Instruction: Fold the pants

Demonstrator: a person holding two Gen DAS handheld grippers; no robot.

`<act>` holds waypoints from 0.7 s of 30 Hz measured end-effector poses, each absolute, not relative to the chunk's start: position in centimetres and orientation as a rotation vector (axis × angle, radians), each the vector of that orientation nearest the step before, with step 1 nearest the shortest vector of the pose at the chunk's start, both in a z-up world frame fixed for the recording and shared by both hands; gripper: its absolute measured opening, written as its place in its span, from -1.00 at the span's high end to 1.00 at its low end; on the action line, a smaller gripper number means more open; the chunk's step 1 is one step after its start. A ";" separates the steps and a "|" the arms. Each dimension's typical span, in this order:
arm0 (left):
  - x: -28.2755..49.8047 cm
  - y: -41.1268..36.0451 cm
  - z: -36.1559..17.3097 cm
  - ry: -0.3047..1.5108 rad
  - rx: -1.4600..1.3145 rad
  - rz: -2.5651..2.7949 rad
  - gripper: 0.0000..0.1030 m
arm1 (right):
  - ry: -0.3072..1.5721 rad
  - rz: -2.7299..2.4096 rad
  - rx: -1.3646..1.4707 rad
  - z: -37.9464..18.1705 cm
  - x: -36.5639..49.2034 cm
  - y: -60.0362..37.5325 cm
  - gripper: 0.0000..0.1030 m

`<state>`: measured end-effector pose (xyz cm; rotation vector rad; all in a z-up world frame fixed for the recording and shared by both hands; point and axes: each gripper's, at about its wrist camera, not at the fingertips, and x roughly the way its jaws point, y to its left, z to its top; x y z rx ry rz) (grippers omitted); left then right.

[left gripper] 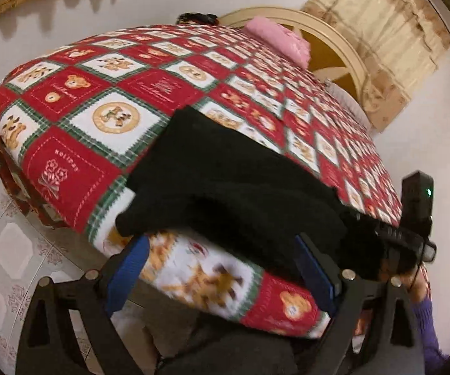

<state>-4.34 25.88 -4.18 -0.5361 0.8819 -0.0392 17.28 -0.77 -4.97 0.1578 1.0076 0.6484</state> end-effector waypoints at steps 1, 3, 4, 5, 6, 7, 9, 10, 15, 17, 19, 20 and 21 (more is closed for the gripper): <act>-4.1 26.3 -4.2 0.875 -0.567 -0.038 -0.84 | 1.014 0.638 0.143 -5.2 17.4 -0.3 0.20; -3.7 27.1 -4.1 0.839 -0.637 -0.045 -0.84 | 1.012 0.656 0.152 -5.2 17.5 0.2 0.19; -3.6 27.6 -4.0 0.832 -0.653 -0.047 -0.84 | 1.015 0.670 0.168 -5.2 17.7 0.3 0.19; -3.4 27.9 -3.9 0.825 -0.670 -0.054 -0.84 | 1.019 0.686 0.197 -5.2 18.0 0.4 0.19; -3.3 28.2 -3.9 0.812 -0.687 -0.064 -0.84 | 1.023 0.693 0.228 -5.4 18.3 0.3 0.19; -3.2 28.5 -3.9 0.802 -0.700 -0.067 -0.84 | 1.031 0.693 0.269 -5.6 18.8 0.2 0.19; -3.1 29.3 -4.0 0.789 -0.749 -0.070 -0.84 | 1.053 0.687 0.366 -6.4 19.7 -0.1 0.19; -3.0 29.7 -4.2 0.789 -0.775 -0.066 -0.84 | 1.056 0.693 0.400 -6.5 20.0 -0.1 0.20; -2.1 31.5 -4.4 0.772 -0.787 0.025 -0.84 | 0.981 0.730 0.303 -5.9 19.2 1.2 0.83; -1.8 32.1 -4.1 0.718 -0.794 0.042 -0.82 | 0.900 0.748 0.308 -4.7 18.7 0.6 0.84; -1.0 32.1 -3.9 0.712 -0.793 0.031 -0.73 | 0.787 0.738 0.299 -2.7 18.2 -0.4 0.87; -0.5 32.0 -3.7 0.724 -0.787 0.019 -0.63 | 0.763 0.737 0.300 -2.2 18.1 -0.7 0.87; -0.3 31.8 -3.5 0.729 -0.778 0.009 -0.61 | 0.739 0.723 0.292 -1.7 18.0 -0.9 0.87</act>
